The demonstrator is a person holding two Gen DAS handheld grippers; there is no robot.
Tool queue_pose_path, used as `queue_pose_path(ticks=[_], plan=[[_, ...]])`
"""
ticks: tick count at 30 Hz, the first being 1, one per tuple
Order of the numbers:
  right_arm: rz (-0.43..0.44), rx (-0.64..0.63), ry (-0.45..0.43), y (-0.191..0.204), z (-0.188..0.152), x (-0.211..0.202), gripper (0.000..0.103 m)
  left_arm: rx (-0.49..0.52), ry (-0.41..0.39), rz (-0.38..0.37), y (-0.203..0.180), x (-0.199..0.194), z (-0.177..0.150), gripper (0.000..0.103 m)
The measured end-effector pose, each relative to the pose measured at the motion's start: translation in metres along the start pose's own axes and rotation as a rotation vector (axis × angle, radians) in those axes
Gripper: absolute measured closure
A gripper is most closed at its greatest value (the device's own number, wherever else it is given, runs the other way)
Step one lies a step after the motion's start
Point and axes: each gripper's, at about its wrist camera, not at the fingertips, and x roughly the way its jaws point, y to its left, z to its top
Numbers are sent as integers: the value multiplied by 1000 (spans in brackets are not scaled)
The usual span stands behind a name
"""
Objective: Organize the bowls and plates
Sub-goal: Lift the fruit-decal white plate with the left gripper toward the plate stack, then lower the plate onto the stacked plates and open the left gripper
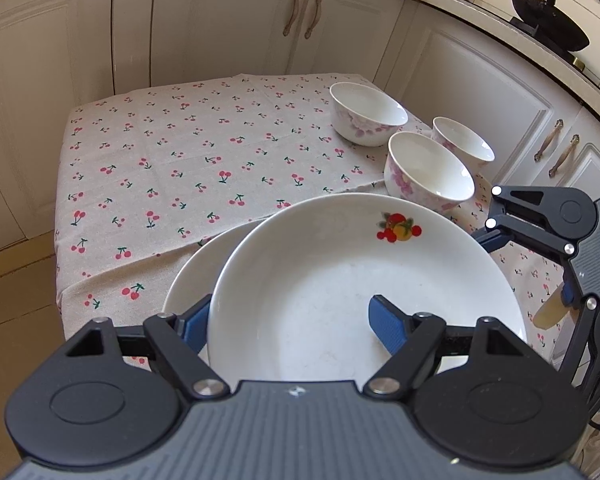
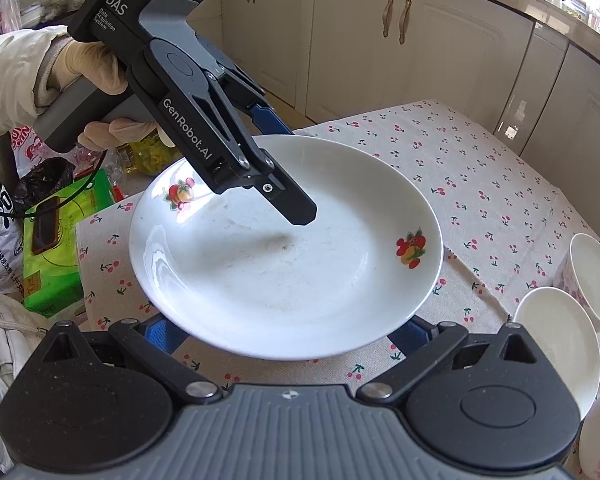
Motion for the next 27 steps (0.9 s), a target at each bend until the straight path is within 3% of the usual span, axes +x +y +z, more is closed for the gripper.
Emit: queue_pose_path(ticks=[27], plan=[[-18, -10, 53, -2, 0, 8, 0, 48, 90, -2, 1, 21, 2, 23]])
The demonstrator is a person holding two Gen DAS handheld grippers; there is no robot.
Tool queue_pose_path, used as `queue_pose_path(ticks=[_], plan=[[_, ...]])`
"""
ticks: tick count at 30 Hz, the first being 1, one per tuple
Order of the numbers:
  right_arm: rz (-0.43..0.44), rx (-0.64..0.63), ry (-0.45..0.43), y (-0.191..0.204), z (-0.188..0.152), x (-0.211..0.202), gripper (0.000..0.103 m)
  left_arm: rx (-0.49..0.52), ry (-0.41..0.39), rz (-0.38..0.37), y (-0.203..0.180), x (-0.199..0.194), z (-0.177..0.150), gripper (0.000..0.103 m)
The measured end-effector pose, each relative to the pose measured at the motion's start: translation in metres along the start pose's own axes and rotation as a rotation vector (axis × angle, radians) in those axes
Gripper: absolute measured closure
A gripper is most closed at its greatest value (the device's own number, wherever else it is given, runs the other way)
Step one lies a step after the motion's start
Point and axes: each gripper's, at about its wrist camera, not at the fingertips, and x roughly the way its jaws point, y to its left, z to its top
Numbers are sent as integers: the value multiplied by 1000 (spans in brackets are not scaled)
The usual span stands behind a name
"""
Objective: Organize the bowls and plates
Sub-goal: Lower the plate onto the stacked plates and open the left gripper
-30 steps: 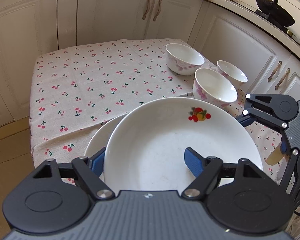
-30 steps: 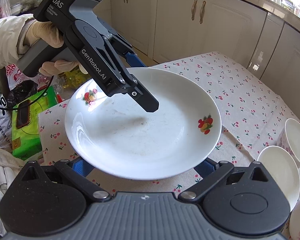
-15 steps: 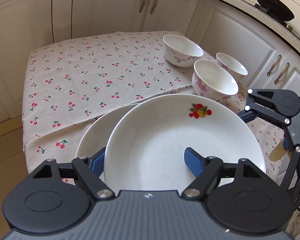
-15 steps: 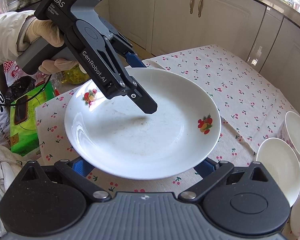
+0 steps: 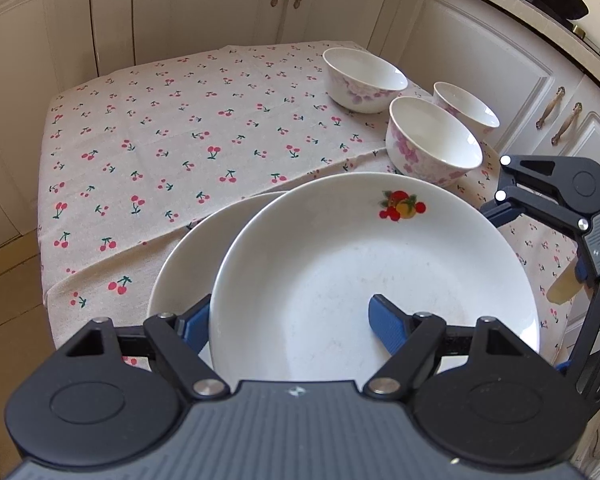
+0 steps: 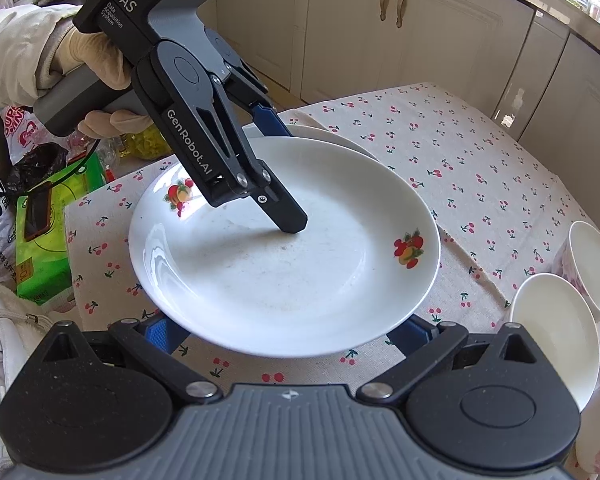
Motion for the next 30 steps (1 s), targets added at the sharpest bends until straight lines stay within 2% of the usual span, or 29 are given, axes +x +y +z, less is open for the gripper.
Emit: queue_pose_path(ticks=[13, 30], plan=[[10, -10, 14, 0, 3, 3, 0, 39, 54, 7, 4, 0, 0, 23], [1, -4, 26, 5, 9, 15, 0, 69, -39, 4, 5, -21, -3, 23]])
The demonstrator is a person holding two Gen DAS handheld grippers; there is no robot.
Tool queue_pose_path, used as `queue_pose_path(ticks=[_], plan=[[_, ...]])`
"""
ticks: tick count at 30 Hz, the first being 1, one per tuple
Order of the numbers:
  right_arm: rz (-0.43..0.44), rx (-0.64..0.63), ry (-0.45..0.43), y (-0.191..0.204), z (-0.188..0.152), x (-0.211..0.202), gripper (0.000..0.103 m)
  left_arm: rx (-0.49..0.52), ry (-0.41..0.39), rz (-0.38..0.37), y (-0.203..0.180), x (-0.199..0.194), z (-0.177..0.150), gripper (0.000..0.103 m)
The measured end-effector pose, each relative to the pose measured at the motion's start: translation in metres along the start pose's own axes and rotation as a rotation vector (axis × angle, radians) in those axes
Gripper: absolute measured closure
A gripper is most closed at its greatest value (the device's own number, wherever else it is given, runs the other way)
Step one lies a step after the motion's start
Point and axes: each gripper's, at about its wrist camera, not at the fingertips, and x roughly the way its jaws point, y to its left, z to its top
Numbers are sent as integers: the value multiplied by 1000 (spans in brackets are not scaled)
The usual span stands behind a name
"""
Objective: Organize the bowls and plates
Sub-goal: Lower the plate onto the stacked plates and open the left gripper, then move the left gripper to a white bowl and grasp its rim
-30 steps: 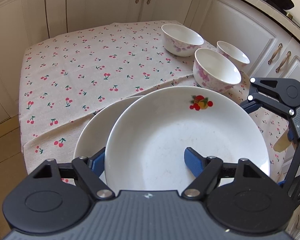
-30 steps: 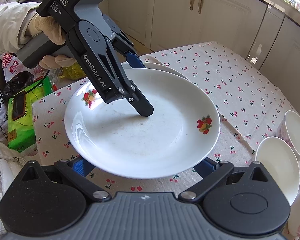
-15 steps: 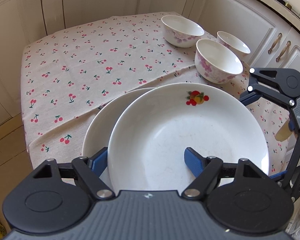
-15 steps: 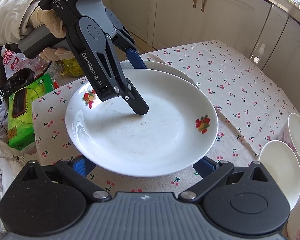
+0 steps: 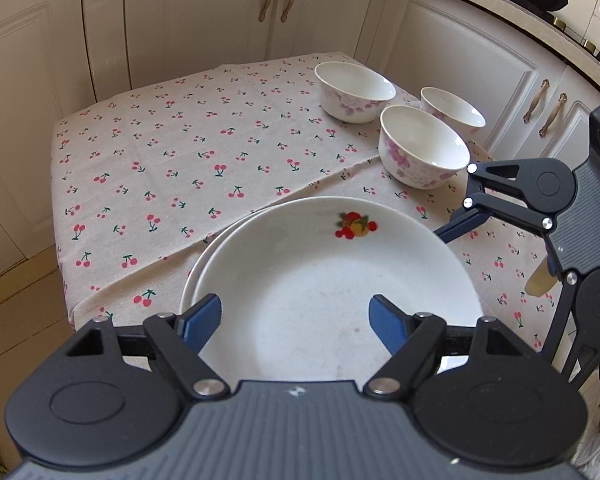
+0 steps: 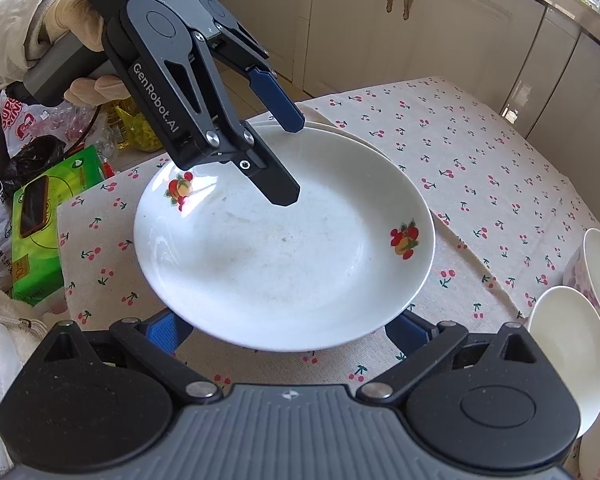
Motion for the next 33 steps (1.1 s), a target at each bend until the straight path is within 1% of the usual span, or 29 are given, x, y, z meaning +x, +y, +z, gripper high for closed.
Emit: queue_pose_path(ticks=[4, 8, 11, 14, 16, 18, 22, 24, 27, 31, 33], plan=[[1, 14, -16, -1, 1, -3, 0, -15, -13, -2, 0, 0, -5, 23], [-28, 35, -40, 0, -4, -9, 0, -18, -65, 20, -7, -9, -8, 23], [-51, 78, -74, 1, -14, -18, 0, -18, -107, 32, -16, -16, -9, 23], [-137, 122, -106, 2, -25, -28, 0, 7, -156, 69, -29, -22, -11, 22], [-197, 166, -140, 2, -33, -35, 0, -3, -181, 70, -37, -25, -12, 22], [-261, 216, -176, 2, -42, -41, 0, -15, -184, 72, -44, -24, -10, 22], [-429, 300, -232, -1, -60, -51, 0, 7, -184, 108, -63, -18, -2, 21], [-506, 340, -249, -5, -68, -55, 0, 9, -179, 112, -71, -13, 4, 20], [-558, 381, -271, -15, -81, -58, 0, 20, -167, 115, -85, -4, 15, 20], [-588, 419, -286, -31, -93, -59, 0, 51, -153, 124, -101, 11, 33, 20], [-581, 441, -299, -40, -98, -58, 0, 59, -145, 129, -108, 21, 43, 20]])
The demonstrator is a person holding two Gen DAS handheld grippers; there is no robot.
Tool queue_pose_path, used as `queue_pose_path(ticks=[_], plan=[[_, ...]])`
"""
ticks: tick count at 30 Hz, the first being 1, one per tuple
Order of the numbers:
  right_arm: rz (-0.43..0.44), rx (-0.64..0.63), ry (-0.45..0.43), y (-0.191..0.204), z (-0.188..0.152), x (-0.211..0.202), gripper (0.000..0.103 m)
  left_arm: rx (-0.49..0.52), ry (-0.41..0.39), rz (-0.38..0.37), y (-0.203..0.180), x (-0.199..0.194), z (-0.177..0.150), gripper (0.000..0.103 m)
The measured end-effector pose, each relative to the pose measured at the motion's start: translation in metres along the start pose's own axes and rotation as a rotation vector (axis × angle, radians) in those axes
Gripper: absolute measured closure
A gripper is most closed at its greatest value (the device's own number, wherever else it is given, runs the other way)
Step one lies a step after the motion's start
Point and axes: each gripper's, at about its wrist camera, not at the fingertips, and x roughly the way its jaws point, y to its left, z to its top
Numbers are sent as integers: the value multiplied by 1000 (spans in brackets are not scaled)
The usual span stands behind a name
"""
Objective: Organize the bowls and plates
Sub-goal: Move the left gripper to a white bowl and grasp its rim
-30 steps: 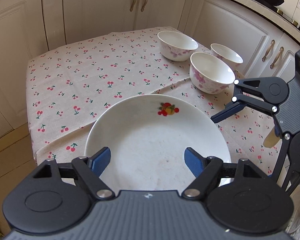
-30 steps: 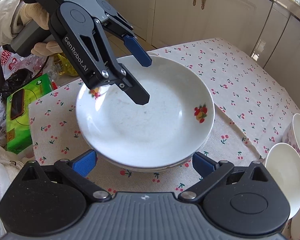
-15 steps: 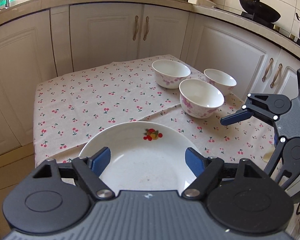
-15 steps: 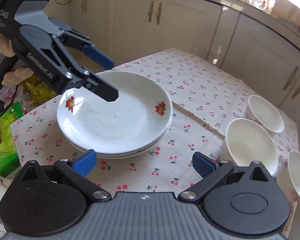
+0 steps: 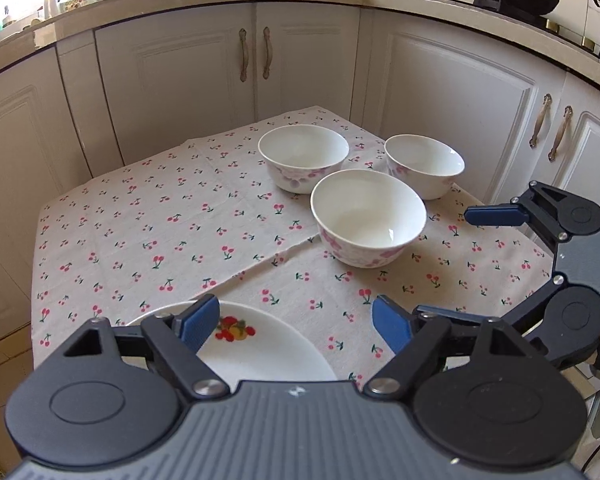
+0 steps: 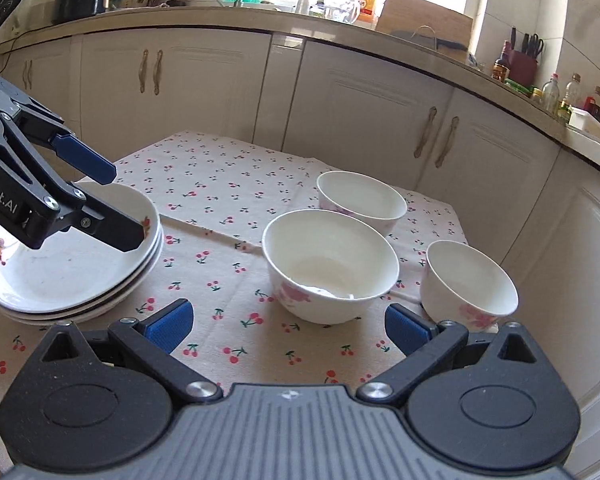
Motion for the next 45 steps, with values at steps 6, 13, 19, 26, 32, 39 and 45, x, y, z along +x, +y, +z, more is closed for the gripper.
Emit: queue_pose_path(ticks=[6, 13, 19, 26, 32, 39, 45], plan=[[-10, 13, 4, -14, -7, 23, 0, 34, 20, -5, -16, 33, 32, 20], [18, 58, 8, -30, -11, 41, 0, 69, 40, -31, -28, 75, 62, 23], [26, 55, 2, -36, -9, 54, 1, 82, 67, -61, -33, 103, 74, 34], [47, 49, -5, -36, -5, 59, 8, 83, 88, -87, -33, 120, 78, 37], [55, 46, -6, -35, -6, 60, 13, 80, 96, -104, -30, 126, 80, 42], [61, 46, -10, -34, -5, 60, 14, 93, 100, -107, -30, 128, 80, 42], [60, 41, -1, -34, -3, 60, 14, 98, 102, -110, -31, 127, 79, 42]])
